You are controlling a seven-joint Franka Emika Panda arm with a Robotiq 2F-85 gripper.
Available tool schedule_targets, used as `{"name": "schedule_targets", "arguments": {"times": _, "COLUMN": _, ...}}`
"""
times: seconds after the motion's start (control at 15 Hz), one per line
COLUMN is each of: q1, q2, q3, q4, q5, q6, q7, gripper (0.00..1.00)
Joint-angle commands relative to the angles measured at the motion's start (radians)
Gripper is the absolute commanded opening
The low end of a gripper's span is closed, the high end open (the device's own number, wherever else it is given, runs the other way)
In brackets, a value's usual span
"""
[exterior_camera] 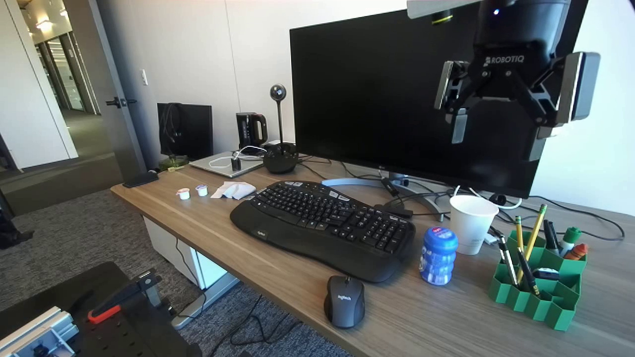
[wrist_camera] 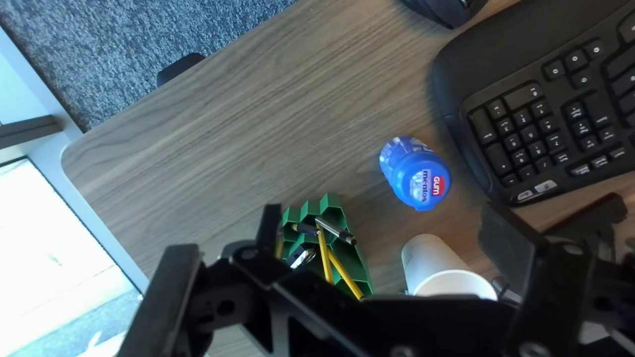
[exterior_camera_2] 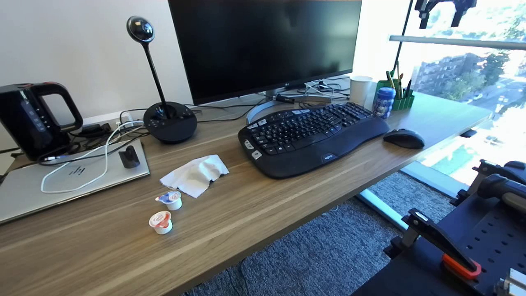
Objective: Move the blue bottle to the left
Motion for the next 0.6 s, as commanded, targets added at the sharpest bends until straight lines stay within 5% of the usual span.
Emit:
{"name": "schedule_targets", "arguments": {"times": 0.0, "q1": -0.022, "q2": -0.009, "q3": 0.011, "q4": -0.005, "q5": 0.032, "q6": -0.007, "q7": -0.02, "gripper": 1.0}}
{"name": "schedule_targets", "arguments": {"times": 0.53, "q1": -0.015, "q2": 0.004, "q3": 0.001, "q4": -0.003, "q5": 0.008, "q6": -0.004, "q7": -0.005, "gripper": 1.0}}
